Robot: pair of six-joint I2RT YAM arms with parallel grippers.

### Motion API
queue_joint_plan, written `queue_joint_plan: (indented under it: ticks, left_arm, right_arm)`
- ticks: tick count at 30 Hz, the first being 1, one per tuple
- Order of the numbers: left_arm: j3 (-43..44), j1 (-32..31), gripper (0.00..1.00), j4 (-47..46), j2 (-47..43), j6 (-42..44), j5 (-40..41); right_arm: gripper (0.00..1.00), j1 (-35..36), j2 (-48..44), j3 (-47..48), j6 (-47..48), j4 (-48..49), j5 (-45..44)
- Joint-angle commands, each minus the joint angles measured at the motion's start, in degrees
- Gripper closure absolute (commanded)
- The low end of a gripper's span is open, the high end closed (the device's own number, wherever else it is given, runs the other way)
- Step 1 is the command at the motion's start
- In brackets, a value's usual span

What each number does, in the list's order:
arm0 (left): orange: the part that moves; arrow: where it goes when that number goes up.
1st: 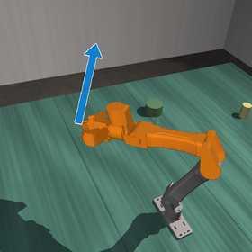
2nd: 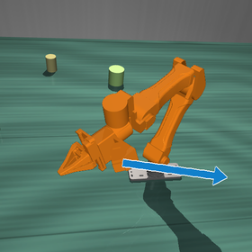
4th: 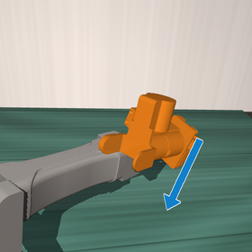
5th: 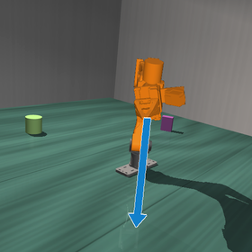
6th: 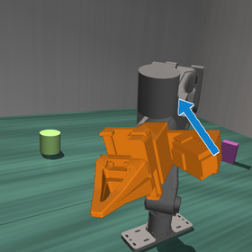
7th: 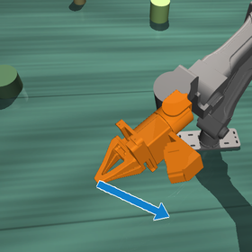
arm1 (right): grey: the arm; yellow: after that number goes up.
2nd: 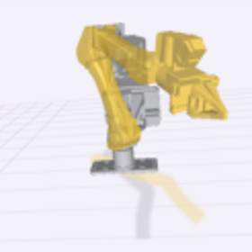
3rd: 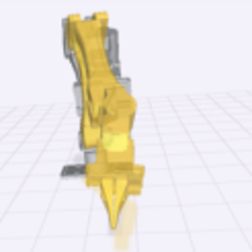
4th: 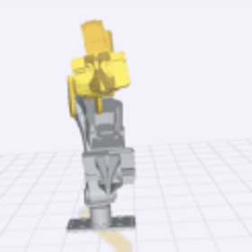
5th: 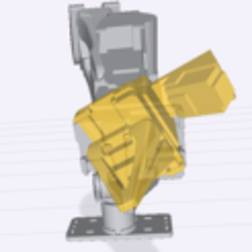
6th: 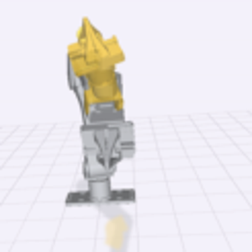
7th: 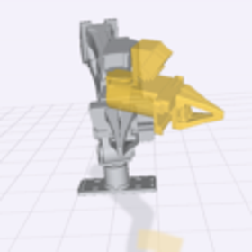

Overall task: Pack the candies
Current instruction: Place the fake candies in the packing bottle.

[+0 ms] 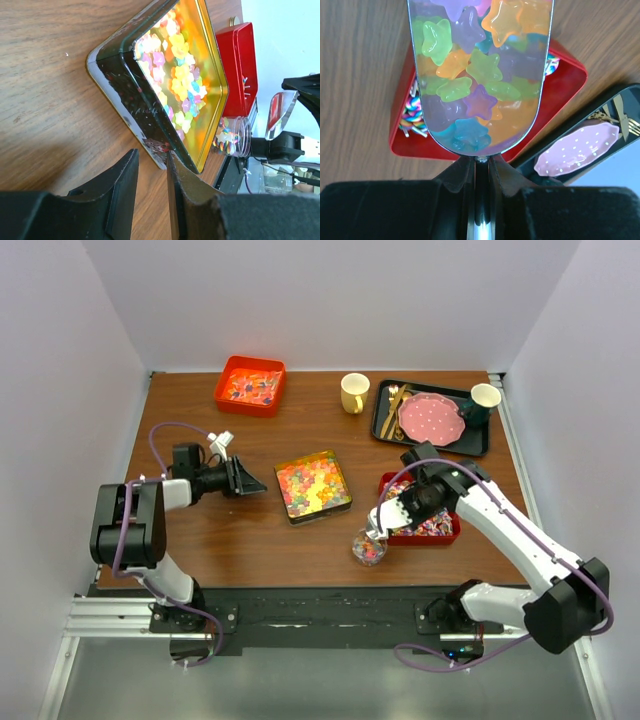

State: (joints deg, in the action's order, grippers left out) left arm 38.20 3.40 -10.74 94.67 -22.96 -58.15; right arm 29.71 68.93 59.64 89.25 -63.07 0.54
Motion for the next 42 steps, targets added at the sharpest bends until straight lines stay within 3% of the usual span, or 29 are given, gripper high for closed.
queue_joint_plan:
  ticks: [1, 8, 16, 25, 32, 36, 42]
  left_arm:
    - [2.3, -0.1, 0.66, -3.4, 0.9, -0.9, -0.9]
    - [2.8, -0.1, 0.66, -2.6, 1.2, -0.8, -0.2]
    - [3.0, -0.1, 0.62, -0.9, 0.1, -0.2, 1.5]
    - [2.7, -2.9, 0.59, 4.5, -1.5, 0.6, 7.7]
    - [5.1, -5.9, 0.6, 5.4, 3.0, -0.2, 10.5]
    - [11.2, -7.7, 0.6, 9.2, 8.8, 3.3, 14.6]
    - [19.4, -12.5, 0.6, 10.2, 15.3, 3.1, 13.2]
  right_arm:
    - [1.0, 0.7, 0.2, 1.4, 4.9, -1.4, -4.6]
    - [1.0, 4.2, 1.2, 1.3, 7.7, -1.0, -8.6]
    - [1.0, 8.1, 5.2, 0.4, 8.1, 0.8, -20.7]
    - [1.0, 10.6, 6.8, 4.2, 7.1, -0.1, -24.1]
    - [1.0, 11.2, 4.1, 4.8, 5.8, -2.8, -25.8]
    - [1.0, 10.7, 3.7, 7.5, -1.1, -1.5, -25.8]
    - [1.0, 4.9, 10.3, 15.9, -28.6, -2.3, -23.0]
